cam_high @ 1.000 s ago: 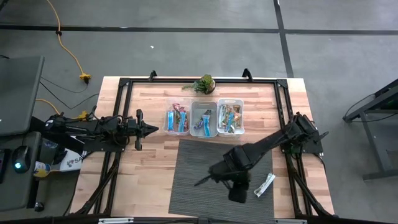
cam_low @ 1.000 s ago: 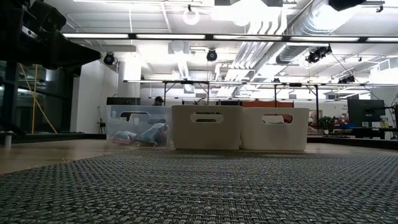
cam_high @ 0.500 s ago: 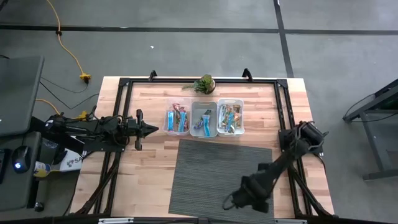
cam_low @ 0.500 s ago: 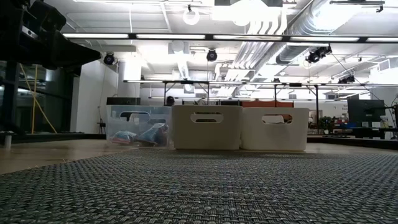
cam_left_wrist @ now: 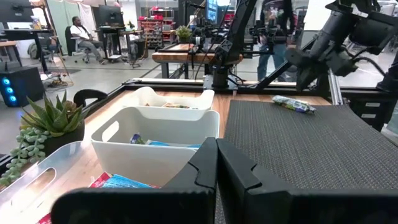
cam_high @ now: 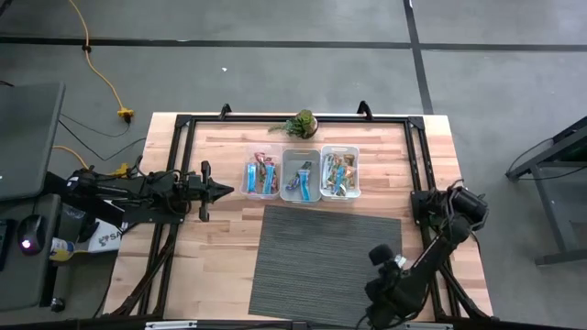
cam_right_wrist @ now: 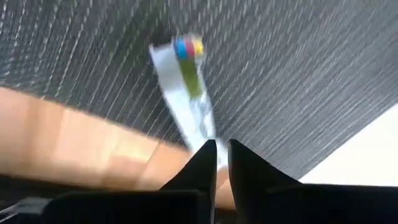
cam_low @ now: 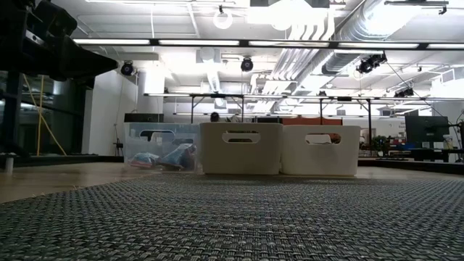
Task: Pick and place Granola Bars by type
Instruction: Put the blue granola bar into the gray bin
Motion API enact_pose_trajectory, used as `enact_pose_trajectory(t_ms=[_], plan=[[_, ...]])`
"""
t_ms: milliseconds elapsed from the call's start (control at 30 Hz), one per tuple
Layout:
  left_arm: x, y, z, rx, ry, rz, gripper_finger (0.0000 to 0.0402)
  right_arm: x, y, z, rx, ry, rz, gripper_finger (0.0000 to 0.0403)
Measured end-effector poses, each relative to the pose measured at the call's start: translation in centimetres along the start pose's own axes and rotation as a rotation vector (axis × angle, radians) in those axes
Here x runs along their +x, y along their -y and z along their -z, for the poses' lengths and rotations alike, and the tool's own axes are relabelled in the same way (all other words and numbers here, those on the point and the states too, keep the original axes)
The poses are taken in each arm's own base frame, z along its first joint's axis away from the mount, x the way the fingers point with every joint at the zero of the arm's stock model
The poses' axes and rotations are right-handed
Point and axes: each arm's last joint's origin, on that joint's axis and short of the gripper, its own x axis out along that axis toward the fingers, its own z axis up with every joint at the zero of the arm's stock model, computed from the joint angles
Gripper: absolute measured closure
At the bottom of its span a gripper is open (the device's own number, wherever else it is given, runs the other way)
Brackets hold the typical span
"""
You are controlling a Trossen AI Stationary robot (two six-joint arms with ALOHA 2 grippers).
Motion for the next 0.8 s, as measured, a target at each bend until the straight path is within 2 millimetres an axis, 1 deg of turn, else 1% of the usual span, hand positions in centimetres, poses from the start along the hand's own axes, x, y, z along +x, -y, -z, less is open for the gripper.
enact_pose_trajectory(t_ms=[100,200,300,400,633,800], plan=[[0.0,0.0,0.0,0.000,0.000,0.000,0.0401,0.0,-0.3,-0.1,-0.101,0.047,0.062,0.0375],[0.0,0.0,0.0,0.000,0.000,0.000,0.0401,0.7,-0.2,0.2,-0.108,0.027,0.077,0.0358],[0.0,0.0,0.0,0.000,0.000,0.000,0.0401,1.6,-0.4,0.3,-0.095,-0.001,0.019,0.0328],[0.0,0.0,0.0,0.000,0.000,0.000,0.0401,2.3,-1.1,0.6,-0.113,-0.002,0.002,0.0293],[0.0,0.0,0.0,0.000,0.000,0.000,0.0401,3.4,-1.7,1.4,-0.149,-0.011,0.090,0.0216],[0.0,0.0,0.0,0.000,0.000,0.000,0.0401,4.7,-1.6,1.7,-0.138,-0.012,0.128,0.0186]])
